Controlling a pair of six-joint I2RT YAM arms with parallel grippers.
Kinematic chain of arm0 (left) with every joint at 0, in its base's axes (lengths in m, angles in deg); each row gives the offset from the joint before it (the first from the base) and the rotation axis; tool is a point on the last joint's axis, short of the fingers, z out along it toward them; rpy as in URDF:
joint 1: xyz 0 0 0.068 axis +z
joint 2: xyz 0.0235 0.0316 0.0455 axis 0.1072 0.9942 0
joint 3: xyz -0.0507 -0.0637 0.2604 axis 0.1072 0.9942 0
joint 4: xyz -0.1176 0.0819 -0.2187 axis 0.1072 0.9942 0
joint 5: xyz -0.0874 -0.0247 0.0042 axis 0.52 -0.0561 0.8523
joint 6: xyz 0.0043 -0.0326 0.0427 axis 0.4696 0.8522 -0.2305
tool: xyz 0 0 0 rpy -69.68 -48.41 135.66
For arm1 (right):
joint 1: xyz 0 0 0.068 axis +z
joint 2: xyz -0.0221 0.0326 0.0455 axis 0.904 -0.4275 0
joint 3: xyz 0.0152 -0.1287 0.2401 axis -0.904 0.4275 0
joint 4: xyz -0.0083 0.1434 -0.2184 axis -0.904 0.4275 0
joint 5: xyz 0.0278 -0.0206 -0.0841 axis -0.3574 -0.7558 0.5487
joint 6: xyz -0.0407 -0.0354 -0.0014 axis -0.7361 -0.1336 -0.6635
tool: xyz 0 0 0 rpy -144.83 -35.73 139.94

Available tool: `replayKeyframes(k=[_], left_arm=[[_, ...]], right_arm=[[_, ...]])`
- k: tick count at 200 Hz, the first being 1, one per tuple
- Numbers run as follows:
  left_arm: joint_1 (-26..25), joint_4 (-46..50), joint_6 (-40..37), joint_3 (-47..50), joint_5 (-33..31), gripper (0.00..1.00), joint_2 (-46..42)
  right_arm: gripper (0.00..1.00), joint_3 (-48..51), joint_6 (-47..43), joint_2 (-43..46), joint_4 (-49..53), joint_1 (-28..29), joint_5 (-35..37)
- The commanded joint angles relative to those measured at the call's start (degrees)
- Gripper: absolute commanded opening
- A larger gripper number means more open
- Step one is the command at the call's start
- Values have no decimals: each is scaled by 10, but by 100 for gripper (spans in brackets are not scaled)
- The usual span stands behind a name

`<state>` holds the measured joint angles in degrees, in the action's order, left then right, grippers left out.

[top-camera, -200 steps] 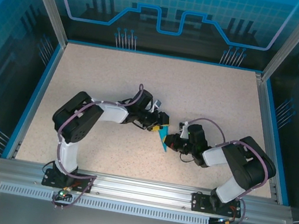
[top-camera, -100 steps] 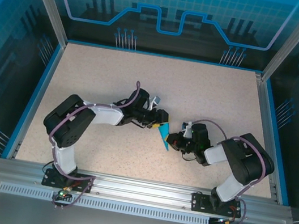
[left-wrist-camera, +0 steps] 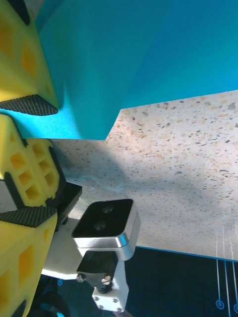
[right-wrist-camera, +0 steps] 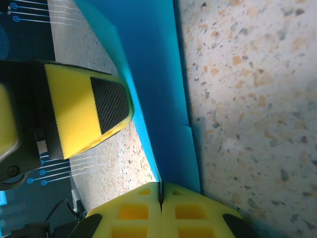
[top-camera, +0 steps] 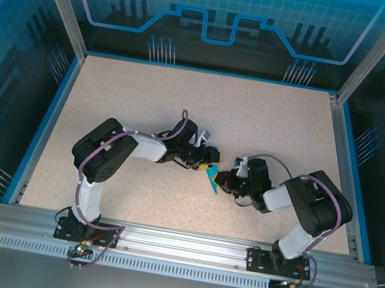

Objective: Fold a paper plane with a square sheet of paper (pick it up from the middle)
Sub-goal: Fold the wing for the fifth time at the center of the table.

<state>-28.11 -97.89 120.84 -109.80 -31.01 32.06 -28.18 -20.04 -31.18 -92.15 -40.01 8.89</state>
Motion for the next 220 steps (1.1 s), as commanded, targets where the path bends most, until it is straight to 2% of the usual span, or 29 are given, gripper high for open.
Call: replayKeyframes(k=[1, 42, 107, 132, 166, 220], left_arm=[[-2, 20, -7, -25, -9, 54, 19], [-2, 59, -17, -24, -16, 51, 38], [-2, 88, -33, -20, -19, 50, 44], [-2, 91, -36, -23, -16, 50, 44], [-2, 95, -36, -25, -16, 50, 46], [-2, 101, -35, -29, -15, 49, 47]], right_arm=[[1, 1, -13, -9, 66, -7, 16], [5, -3, -26, 10, 96, -4, 20], [12, -37, -89, 89, 242, 9, 34], [11, -38, -98, 101, 258, 9, 27], [4, -54, -121, 95, 313, 12, 19], [7, -49, -144, 95, 379, 20, 49]])
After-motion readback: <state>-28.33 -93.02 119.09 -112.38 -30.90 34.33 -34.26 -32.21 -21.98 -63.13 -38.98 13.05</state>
